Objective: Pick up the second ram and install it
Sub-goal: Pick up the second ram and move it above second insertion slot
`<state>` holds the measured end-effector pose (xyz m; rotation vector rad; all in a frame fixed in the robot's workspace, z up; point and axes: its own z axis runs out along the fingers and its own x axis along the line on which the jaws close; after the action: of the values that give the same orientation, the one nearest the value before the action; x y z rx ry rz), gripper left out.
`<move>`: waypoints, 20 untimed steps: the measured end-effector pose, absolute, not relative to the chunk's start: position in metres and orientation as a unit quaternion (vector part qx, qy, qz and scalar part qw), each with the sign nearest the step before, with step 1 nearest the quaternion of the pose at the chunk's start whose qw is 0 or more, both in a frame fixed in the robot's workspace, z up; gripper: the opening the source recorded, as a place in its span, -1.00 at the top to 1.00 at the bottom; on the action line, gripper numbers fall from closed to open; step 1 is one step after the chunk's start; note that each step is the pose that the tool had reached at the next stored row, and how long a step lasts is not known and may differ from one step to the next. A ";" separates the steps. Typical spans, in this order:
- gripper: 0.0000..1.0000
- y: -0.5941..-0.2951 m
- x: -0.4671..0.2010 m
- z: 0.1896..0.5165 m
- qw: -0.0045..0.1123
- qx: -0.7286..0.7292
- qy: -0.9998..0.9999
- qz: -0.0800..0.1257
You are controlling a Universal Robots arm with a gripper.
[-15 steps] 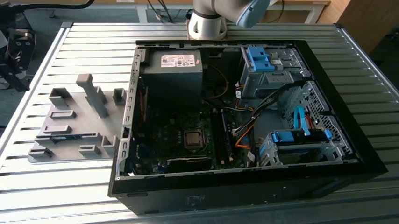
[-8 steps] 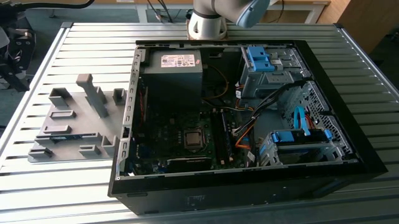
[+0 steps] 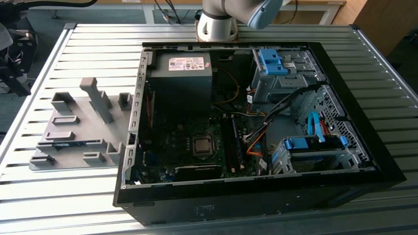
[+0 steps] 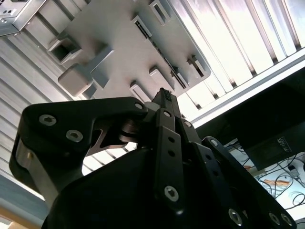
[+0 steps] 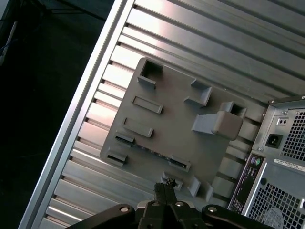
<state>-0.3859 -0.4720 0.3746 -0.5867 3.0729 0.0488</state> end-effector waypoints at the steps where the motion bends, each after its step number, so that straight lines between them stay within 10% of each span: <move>1: 0.79 -0.472 -0.386 0.375 0.006 -0.190 0.982 0.016; 20: 0.79 -0.472 -0.386 0.375 0.006 -0.246 0.969 0.016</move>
<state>-0.3859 -0.4722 0.3745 -0.7694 3.0341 0.0500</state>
